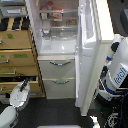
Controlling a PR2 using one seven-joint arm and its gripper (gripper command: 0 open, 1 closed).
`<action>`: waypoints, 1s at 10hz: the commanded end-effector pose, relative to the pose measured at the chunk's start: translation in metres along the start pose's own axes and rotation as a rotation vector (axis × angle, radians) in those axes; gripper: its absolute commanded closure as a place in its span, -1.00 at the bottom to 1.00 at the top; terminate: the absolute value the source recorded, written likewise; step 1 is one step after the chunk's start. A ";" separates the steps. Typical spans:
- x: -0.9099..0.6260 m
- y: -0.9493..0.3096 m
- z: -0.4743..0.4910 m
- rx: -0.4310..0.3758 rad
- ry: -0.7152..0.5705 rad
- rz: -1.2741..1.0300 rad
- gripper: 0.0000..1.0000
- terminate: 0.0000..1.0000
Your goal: Opening the fridge
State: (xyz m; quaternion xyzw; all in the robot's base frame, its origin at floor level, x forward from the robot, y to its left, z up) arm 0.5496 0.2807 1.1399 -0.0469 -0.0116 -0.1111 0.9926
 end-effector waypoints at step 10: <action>0.195 -0.401 -0.034 -0.014 -0.133 -0.531 -1.00 -1.00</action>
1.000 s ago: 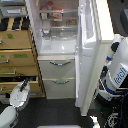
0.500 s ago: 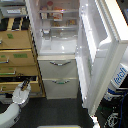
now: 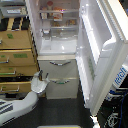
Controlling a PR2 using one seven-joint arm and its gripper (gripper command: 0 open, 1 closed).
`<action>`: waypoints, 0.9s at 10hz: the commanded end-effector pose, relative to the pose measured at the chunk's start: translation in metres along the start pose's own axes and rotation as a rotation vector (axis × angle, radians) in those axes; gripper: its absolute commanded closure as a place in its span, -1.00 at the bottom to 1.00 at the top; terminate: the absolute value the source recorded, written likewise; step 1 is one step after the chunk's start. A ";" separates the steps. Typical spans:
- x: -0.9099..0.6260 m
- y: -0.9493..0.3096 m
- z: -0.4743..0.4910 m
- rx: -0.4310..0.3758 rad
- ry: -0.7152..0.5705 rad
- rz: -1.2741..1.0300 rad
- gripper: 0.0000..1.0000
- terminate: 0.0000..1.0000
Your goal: Opening the fridge
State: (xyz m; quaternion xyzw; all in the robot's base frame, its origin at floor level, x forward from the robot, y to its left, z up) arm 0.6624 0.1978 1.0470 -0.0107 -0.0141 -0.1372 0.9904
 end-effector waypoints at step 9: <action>0.002 -0.474 0.154 -0.106 -0.212 -0.710 -1.00 -1.00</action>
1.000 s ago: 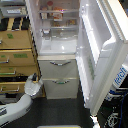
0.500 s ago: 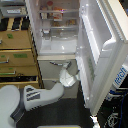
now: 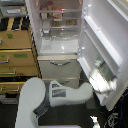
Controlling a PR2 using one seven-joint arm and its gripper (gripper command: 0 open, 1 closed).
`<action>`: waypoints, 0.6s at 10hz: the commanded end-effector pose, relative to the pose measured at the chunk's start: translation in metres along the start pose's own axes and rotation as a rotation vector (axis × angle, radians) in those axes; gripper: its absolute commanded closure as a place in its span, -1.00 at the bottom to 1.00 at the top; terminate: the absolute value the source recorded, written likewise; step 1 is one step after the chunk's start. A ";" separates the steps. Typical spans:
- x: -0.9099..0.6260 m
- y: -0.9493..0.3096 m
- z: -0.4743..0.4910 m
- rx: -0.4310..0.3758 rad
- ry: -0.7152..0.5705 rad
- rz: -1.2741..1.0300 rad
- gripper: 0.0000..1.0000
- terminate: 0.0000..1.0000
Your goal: Opening the fridge
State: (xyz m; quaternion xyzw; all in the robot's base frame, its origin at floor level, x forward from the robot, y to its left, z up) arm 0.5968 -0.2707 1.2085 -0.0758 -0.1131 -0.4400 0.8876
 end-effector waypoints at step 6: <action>-0.392 0.145 -0.003 0.081 0.136 0.169 -1.00 -1.00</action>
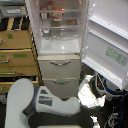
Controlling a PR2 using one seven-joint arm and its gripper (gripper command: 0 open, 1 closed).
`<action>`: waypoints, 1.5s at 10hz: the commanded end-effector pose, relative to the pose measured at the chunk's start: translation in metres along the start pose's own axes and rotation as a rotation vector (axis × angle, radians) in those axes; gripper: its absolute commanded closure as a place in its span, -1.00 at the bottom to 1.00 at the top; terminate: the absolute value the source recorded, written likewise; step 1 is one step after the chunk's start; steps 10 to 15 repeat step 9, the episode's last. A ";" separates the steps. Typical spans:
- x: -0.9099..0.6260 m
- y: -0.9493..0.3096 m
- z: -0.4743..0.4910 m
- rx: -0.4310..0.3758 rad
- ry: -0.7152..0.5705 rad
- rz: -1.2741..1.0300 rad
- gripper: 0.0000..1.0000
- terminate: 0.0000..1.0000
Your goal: Opening the fridge
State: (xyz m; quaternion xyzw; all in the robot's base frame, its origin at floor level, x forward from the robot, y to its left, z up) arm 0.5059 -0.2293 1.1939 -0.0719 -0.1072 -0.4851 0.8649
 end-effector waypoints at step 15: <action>-0.540 0.209 -0.066 0.262 0.140 0.425 -1.00 1.00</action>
